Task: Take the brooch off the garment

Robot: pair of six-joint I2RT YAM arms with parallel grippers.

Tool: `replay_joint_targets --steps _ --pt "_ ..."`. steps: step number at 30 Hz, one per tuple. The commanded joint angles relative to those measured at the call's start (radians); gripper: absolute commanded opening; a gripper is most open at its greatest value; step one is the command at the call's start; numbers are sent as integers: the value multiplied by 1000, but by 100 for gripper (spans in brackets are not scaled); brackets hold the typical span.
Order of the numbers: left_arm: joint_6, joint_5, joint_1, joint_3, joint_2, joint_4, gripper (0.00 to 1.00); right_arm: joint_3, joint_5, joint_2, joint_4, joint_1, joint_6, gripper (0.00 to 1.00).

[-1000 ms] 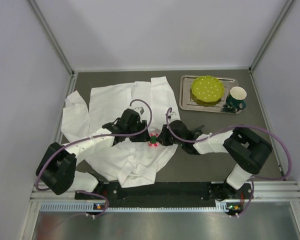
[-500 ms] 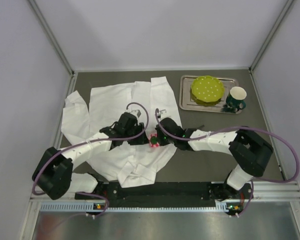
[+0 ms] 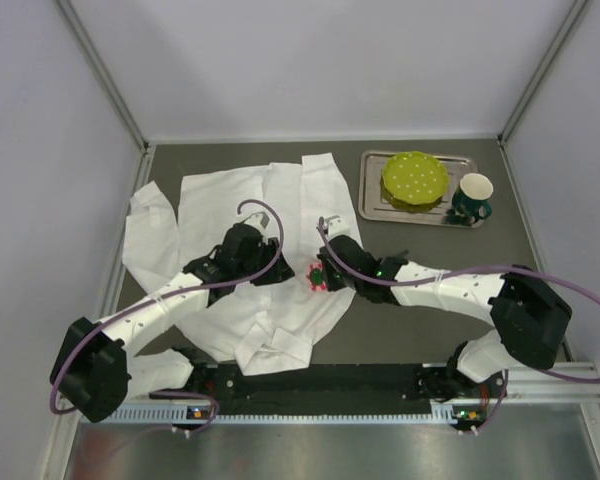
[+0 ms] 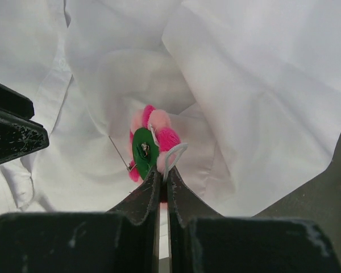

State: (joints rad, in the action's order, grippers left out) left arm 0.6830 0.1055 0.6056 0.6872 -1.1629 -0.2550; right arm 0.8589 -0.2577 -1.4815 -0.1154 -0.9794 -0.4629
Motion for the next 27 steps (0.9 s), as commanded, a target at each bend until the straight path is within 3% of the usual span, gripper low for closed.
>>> replay_joint_targets --steps 1,12,15,19,23,27 --pt "23 45 -13 -6 12 43 47 -15 -22 75 -27 -12 7 0" --pt "24 200 -52 54 17 65 52 -100 37 216 -21 -12 -5 0" --pt "10 342 -94 66 17 76 51 -113 147 271 0 -2 39 0" --pt "1 676 -165 57 17 144 51 -141 351 346 25 28 96 0" --pt "-59 859 -171 64 -17 113 52 -164 494 415 25 56 109 0" --pt "-34 931 -170 22 3 169 53 -178 560 460 22 74 95 0"
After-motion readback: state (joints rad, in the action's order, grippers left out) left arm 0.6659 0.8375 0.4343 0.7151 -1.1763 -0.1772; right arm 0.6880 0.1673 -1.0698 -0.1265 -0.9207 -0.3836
